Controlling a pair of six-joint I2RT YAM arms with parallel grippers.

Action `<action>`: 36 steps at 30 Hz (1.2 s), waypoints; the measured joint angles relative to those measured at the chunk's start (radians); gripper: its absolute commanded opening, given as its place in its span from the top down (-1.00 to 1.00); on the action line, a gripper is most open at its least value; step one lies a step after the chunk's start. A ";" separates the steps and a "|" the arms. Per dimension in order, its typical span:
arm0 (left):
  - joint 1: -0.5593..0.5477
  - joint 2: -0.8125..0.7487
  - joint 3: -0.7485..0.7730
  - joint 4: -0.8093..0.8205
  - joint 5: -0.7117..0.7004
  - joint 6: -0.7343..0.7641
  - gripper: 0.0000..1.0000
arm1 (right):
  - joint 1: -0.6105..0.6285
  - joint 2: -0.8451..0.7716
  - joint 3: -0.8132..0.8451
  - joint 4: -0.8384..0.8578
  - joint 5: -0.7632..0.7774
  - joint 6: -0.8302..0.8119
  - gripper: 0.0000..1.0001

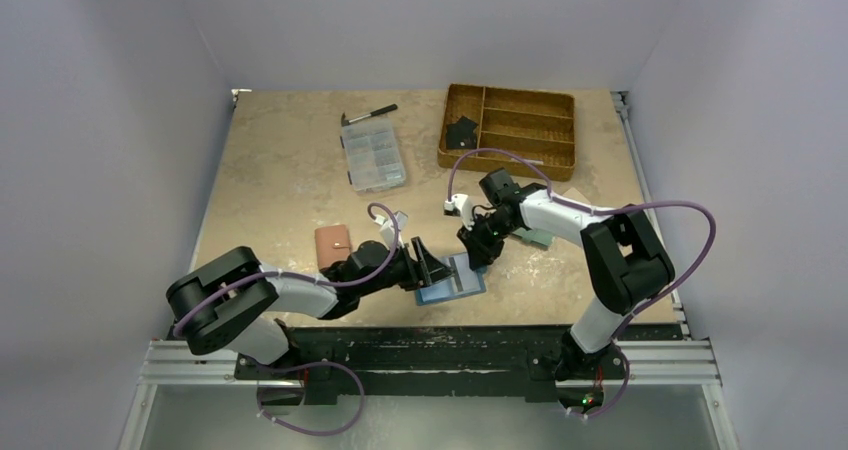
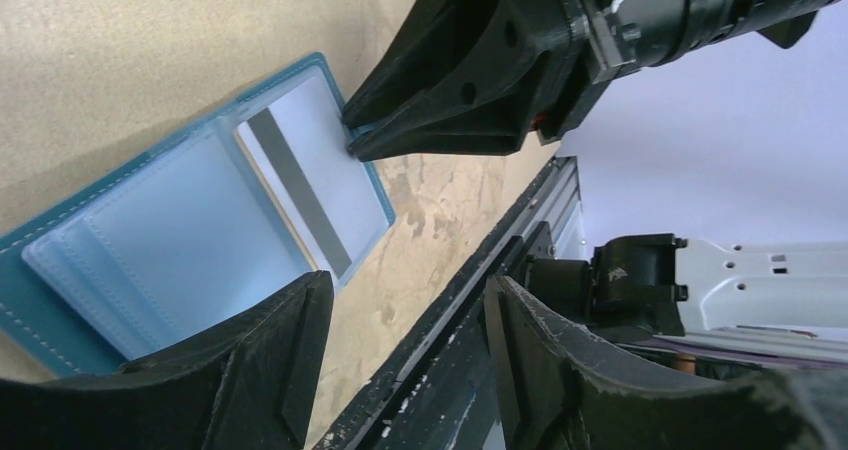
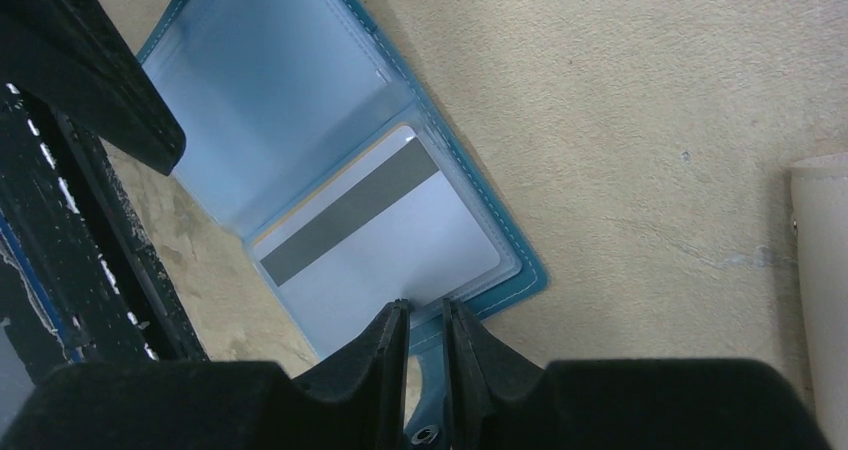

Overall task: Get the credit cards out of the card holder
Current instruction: Remove the credit card from the card holder.

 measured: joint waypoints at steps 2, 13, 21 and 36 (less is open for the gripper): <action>-0.005 0.001 0.002 -0.015 -0.014 0.006 -0.22 | -0.005 0.000 0.000 0.000 -0.002 0.003 0.47; -0.013 0.000 0.005 -0.039 -0.066 0.017 -0.22 | -0.024 0.002 0.011 -0.022 -0.028 0.004 0.45; -0.013 0.002 0.004 -0.025 -0.071 0.017 -0.22 | -0.024 0.019 0.017 -0.027 -0.029 0.004 0.45; -0.019 0.051 -0.010 0.014 -0.074 0.016 -0.22 | -0.026 0.028 0.020 -0.032 -0.036 0.002 0.45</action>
